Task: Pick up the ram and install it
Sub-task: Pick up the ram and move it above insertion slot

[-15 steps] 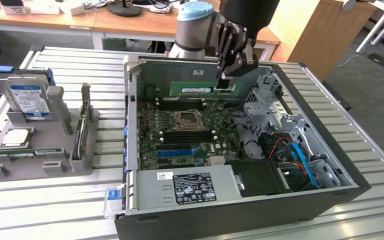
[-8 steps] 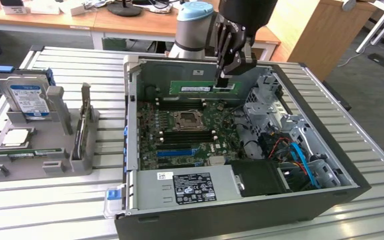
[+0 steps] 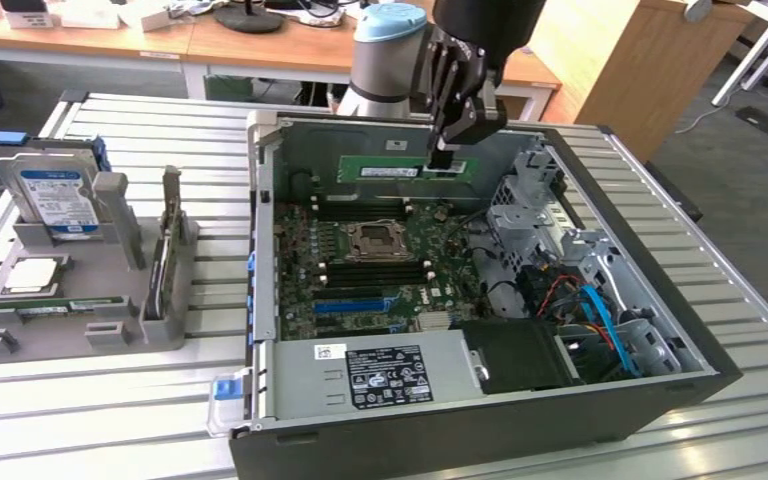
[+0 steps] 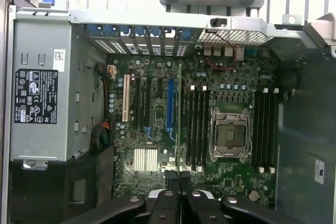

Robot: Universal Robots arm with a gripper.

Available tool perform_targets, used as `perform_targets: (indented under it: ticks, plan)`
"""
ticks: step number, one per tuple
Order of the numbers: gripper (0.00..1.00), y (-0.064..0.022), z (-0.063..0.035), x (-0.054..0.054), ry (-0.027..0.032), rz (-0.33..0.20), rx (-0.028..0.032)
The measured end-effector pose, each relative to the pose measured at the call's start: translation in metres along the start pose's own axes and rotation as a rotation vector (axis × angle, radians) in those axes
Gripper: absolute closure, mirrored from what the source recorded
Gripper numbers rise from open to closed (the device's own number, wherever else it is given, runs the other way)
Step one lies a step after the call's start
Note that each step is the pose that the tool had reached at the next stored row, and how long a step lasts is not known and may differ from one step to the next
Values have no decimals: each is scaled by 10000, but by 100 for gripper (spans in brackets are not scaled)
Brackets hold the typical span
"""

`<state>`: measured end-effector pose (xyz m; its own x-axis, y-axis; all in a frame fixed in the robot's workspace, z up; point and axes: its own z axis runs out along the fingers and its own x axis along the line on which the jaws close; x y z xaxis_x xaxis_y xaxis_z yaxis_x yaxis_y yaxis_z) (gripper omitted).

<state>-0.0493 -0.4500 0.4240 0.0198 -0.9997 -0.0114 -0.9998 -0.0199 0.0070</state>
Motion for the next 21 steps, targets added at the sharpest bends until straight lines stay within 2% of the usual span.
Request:
perform_targets:
  ticks: [21]
  plan:
    - [88, -14, 50, -389, -1, 97, 9]
